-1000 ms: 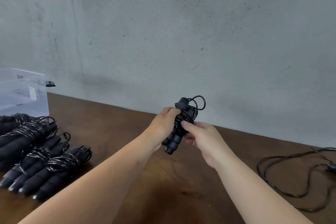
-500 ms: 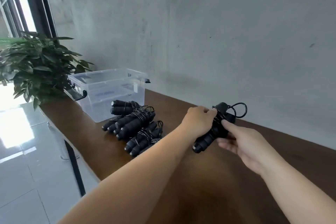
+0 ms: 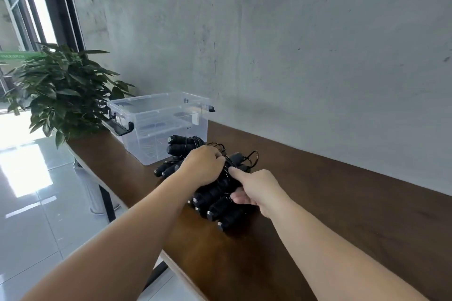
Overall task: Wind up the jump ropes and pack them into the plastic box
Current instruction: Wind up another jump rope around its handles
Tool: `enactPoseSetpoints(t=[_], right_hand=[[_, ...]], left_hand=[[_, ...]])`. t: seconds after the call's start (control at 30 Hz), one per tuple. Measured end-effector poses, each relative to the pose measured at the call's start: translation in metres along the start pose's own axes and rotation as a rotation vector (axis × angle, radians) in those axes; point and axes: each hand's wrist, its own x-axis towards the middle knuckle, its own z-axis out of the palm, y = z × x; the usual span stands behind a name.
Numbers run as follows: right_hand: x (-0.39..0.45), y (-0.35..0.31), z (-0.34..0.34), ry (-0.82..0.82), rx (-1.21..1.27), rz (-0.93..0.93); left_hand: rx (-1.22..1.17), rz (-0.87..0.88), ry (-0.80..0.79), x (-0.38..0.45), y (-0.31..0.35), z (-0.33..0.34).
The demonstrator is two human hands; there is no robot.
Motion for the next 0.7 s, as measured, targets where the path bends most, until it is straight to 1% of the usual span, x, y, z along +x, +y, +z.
enactPoseSetpoints(t=[0.13,0.33,0.47,0.7], right_hand=[[0.006,-0.001,0.005,0.073,-0.117,-0.024],[0.012,-0.002,0.007,0.103,-0.066,-0.017],[0.013,-0.001,0.005,0.119,-0.098,-0.014],[0.013,0.000,0.001,0.156,-0.138,-0.028]], left_hand=[[0.040,-0.009,0.023,0.010,-0.009,0.009],[0.018,0.034,0.105,0.013,-0.014,0.021],[0.028,0.050,0.133,0.015,-0.014,0.025],[0.049,0.153,0.206,0.013,-0.006,0.022]])
